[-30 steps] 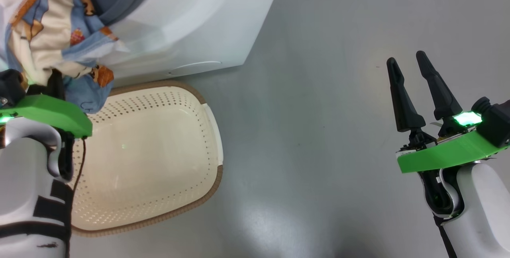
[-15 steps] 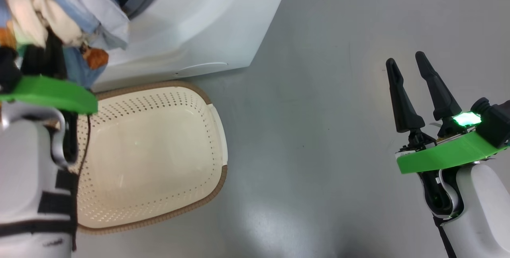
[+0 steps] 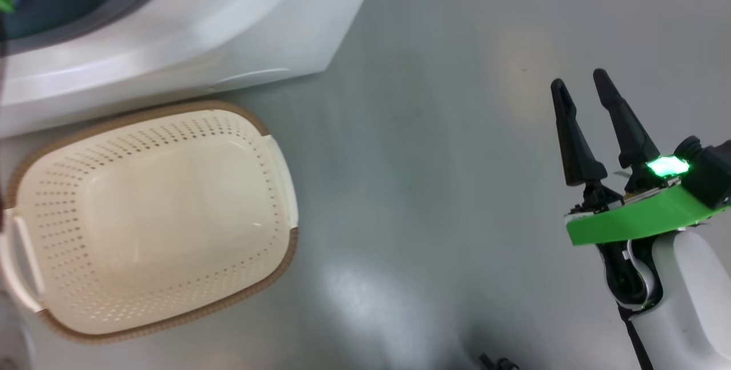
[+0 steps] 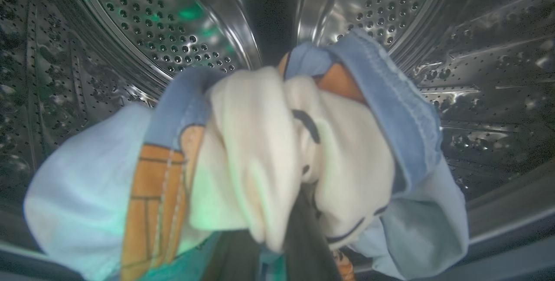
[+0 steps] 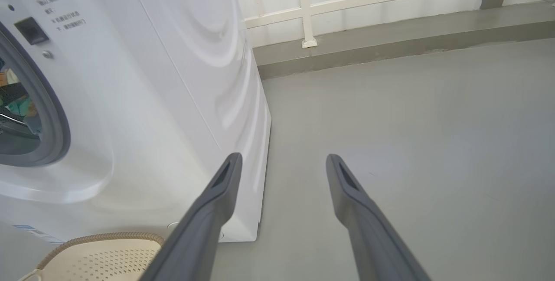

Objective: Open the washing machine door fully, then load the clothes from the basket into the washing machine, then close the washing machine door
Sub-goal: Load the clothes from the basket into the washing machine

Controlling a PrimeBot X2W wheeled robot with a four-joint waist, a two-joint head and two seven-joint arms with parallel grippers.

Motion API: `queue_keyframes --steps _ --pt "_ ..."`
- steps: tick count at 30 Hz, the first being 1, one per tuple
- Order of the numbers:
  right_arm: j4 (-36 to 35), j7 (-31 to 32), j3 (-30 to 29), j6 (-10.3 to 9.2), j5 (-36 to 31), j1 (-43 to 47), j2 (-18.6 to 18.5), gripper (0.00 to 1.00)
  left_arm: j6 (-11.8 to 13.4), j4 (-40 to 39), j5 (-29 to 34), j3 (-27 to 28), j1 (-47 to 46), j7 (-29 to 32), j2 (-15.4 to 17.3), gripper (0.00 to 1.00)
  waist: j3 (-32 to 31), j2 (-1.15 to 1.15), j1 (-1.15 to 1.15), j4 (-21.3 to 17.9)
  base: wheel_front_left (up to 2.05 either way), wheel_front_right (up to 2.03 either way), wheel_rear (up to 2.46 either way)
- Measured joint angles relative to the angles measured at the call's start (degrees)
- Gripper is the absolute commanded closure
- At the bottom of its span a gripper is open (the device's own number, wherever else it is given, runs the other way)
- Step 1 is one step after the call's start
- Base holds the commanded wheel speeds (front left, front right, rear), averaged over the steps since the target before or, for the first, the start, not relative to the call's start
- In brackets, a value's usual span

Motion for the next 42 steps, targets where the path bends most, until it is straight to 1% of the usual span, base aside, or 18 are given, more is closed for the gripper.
queue_keyframes --steps 2,3,4,6,7,10,11,12,13,14,19,23,28,32,35,39,40,42 --pt "0.0 0.0 0.0 0.00 0.7 -0.7 0.2 0.00 0.0 2.9 -0.2 0.2 -3.1 0.8 0.9 1.00 0.7 0.00 0.00 -0.8 0.00 0.00 0.00" --pt "0.0 0.0 0.0 0.00 0.7 -0.7 0.2 0.00 0.0 2.9 -0.2 0.2 -3.1 0.8 0.9 1.00 0.7 0.00 0.00 -0.8 0.00 0.00 0.00" --pt "-0.1 0.0 0.0 0.00 0.8 -1.3 0.4 0.00 -0.6 5.5 -2.8 1.6 -6.1 2.1 1.3 1.00 1.4 0.00 0.00 -1.7 0.00 0.00 0.00" --pt "-0.1 0.0 0.0 0.00 0.8 -1.7 0.6 0.00 -1.2 7.5 -2.2 0.4 -8.4 4.1 3.1 1.00 1.9 0.00 0.00 -2.6 0.00 0.00 0.00" --pt "-0.2 0.0 0.0 0.00 0.8 -1.8 0.8 0.00 -1.5 8.5 -3.0 0.6 -9.5 5.0 3.7 1.00 2.2 0.00 0.00 -3.0 0.00 0.00 0.00" --pt "0.0 0.0 -0.2 0.00 0.8 -1.8 1.1 0.00 -1.6 10.8 -2.6 -0.9 -12.2 7.0 6.1 1.00 3.0 0.00 0.00 -4.1 0.00 0.00 0.00" --pt "0.0 0.0 -0.2 0.00 0.8 -1.8 1.2 0.00 -1.6 11.6 -2.6 -1.1 -12.8 7.5 6.5 0.96 3.2 0.00 0.00 -4.3 0.00 0.00 0.00" --pt "0.0 0.0 -0.2 0.00 0.8 -1.8 1.2 0.00 -1.6 12.3 -2.6 -1.3 -13.3 7.9 6.8 0.71 3.3 0.00 0.00 -4.5 0.00 0.00 0.00" --pt "0.1 0.0 -0.2 0.00 0.8 -1.8 1.3 0.00 -1.6 13.2 -2.6 -1.3 -13.8 8.5 7.0 0.49 3.4 0.00 0.00 -4.7 0.00 0.00 0.00" --pt "0.1 0.0 -0.2 0.00 0.8 -1.8 1.4 0.00 -1.8 14.2 -2.6 -1.4 -14.3 9.3 7.2 0.00 3.5 0.00 0.00 -4.8 0.00 0.00 0.00" --pt "0.3 0.0 0.0 0.00 0.8 -1.8 1.4 0.00 -1.8 17.4 -2.7 -1.8 -15.8 10.4 7.4 0.00 3.1 0.00 0.00 -4.7 0.00 0.00 0.00" --pt "0.9 0.0 0.1 0.00 0.8 -1.8 1.4 0.00 -1.9 19.3 -3.5 -2.1 -16.0 10.2 6.9 0.00 2.3 0.00 0.00 -4.1 0.00 0.00 0.00" --pt "1.3 0.0 0.2 0.00 0.8 -1.8 1.2 0.00 -2.0 20.9 -4.7 -3.1 -15.2 7.7 6.9 0.00 0.7 0.00 0.00 -3.3 0.00 0.00 0.00" --pt "1.5 0.0 0.3 0.00 0.8 -1.7 0.9 0.00 -2.0 20.6 -6.3 -4.9 -11.9 4.8 5.0 0.00 -1.2 0.00 0.00 -2.6 0.00 0.00 0.00" --pt "1.8 0.0 0.6 0.00 0.8 -1.6 0.9 0.00 -2.0 19.3 -7.6 -6.3 -7.9 1.4 4.0 0.00 -2.9 0.00 0.00 -2.0 0.00 0.00 0.00" --pt "2.2 0.0 0.8 0.00 0.8 -1.3 0.8 0.00 -2.0 16.4 -8.4 -8.6 -1.3 -4.5 2.6 0.00 -5.5 0.00 0.00 -1.2 0.00 0.00 0.00" --pt "2.4 0.0 0.7 0.00 0.7 -0.4 0.7 0.00 -2.0 14.8 -8.6 -9.0 2.3 -6.1 1.9 0.00 -7.0 0.00 0.00 -0.7 0.00 0.00 0.00" --pt "2.7 0.0 0.7 0.00 0.7 0.5 0.6 0.00 -2.0 12.8 -8.8 -9.3 5.6 -6.9 1.2 0.00 -8.3 0.00 0.00 -0.2 0.00 0.00 0.00"
